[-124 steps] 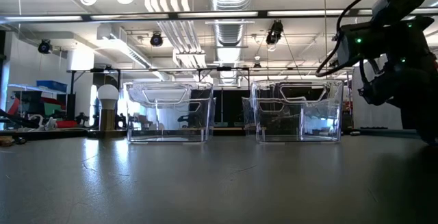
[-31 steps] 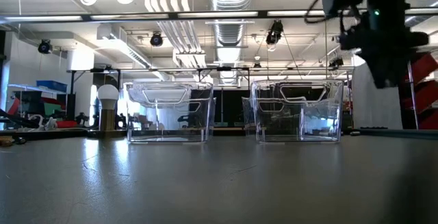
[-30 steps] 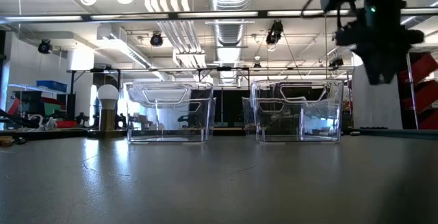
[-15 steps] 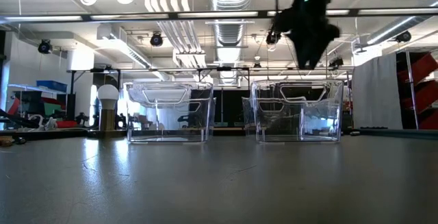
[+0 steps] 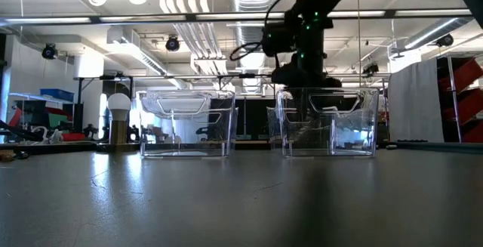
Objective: Sort batteries
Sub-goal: Put the white battery into the right transparent bin
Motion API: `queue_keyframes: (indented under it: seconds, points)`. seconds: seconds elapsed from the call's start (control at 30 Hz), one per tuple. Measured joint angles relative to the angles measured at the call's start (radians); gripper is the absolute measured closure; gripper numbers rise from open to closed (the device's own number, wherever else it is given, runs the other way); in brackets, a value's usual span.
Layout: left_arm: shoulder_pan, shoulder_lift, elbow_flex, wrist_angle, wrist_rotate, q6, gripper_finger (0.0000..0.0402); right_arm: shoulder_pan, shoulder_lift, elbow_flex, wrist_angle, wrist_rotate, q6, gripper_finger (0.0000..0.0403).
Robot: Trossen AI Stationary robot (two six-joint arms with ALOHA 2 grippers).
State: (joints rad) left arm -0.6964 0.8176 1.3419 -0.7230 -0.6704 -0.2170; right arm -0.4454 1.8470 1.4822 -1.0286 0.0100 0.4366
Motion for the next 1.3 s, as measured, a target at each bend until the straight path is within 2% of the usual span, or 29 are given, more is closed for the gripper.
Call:
queue_keyframes:
  seconds: [0.17,0.4,0.57,1.07,1.3]
  points:
    - [0.000,0.015,-0.013,-0.001,0.000,-0.002,0.0315,-0.013,0.035,-0.004,0.021,-0.011,0.143,0.0214]
    - [0.000,0.020,-0.023,0.005,-0.002,0.002,0.0315,-0.040,0.102,-0.005,0.052,-0.019,0.250,0.0203]
    - [0.000,0.014,-0.020,0.044,-0.002,0.053,0.0315,-0.047,0.138,-0.005,0.077,-0.019,0.302,0.0211]
    - [0.000,-0.035,-0.021,0.047,-0.001,0.104,0.0315,-0.053,0.153,0.001,0.070,-0.045,0.304,0.0193]
    - [0.000,-0.058,-0.023,0.033,-0.001,0.121,0.0315,-0.050,0.106,0.019,0.065,-0.045,0.304,0.0160]
